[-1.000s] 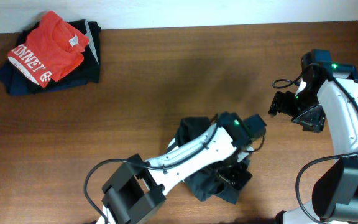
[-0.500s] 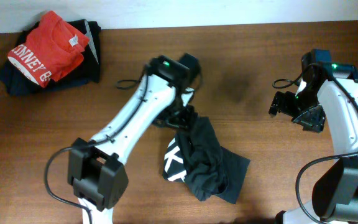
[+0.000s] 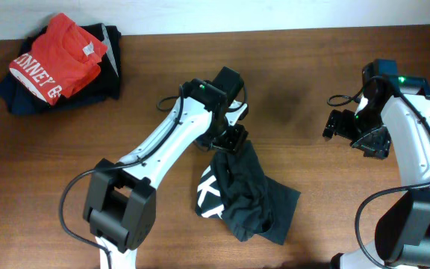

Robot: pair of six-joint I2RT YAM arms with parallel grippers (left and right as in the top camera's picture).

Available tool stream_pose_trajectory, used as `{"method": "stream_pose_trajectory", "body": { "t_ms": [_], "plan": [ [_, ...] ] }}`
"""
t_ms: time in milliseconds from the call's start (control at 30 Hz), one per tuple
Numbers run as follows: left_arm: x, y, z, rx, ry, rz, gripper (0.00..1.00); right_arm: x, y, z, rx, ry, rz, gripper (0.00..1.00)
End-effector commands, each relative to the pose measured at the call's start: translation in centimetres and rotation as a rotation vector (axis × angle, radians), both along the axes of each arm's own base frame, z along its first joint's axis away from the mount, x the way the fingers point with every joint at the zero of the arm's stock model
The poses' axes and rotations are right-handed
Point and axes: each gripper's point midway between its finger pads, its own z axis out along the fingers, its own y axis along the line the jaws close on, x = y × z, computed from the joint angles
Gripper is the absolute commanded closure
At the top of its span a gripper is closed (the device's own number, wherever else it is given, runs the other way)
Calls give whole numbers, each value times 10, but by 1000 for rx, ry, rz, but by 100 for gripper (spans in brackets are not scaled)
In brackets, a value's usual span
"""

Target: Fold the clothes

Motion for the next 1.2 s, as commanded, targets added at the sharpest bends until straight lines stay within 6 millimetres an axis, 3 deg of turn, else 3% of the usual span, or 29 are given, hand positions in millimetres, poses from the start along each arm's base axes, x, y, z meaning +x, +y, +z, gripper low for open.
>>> {"method": "stream_pose_trajectory", "body": {
  "t_ms": [0,33,133,167,300,400,567,633,700,767,800,900,933,967,1067,1167],
  "plan": [
    [1,-1,-17,14,28,-10,90,3,-1,6,-5,-21,1,1],
    [2,-2,-13,9,21,-10,99,3,-1,6,-5,-21,1,1],
    [-10,-13,9,9,20,-48,99,3,-1,6,-5,-21,1,1],
    [-22,-26,17,1,19,-88,100,3,-1,6,-5,-21,1,1],
    [-48,-52,17,3,34,-112,99,3,-1,6,-5,-21,1,1],
    [-56,-76,9,-22,9,-122,99,3,-1,6,-5,-21,1,2],
    [-65,-103,-28,-27,17,-118,98,3,-1,6,-5,-21,1,1],
    [-62,-111,-30,-50,-3,-125,83,3,-1,6,-5,-21,1,1],
    [-63,-114,-26,-59,-8,-134,57,3,-1,6,-5,-21,1,1],
    [-64,-112,-14,-50,-4,-148,23,3,-1,6,-5,-21,1,1],
    [-63,-111,1,-48,-9,-173,14,3,-1,6,-5,-21,1,1],
    [-56,-97,42,-22,-33,-169,13,3,-1,6,-5,-21,1,1],
    [-49,-85,54,23,-59,-149,1,3,-1,6,-5,-21,1,1],
    [-46,-66,56,95,-60,-132,1,3,-1,6,-5,-21,1,1],
    [-64,-22,43,258,65,-115,1,3,-1,6,-5,-21,1,1],
    [-77,-10,10,307,144,-137,5,3,-1,6,-5,-21,1,1]
  ]
}}
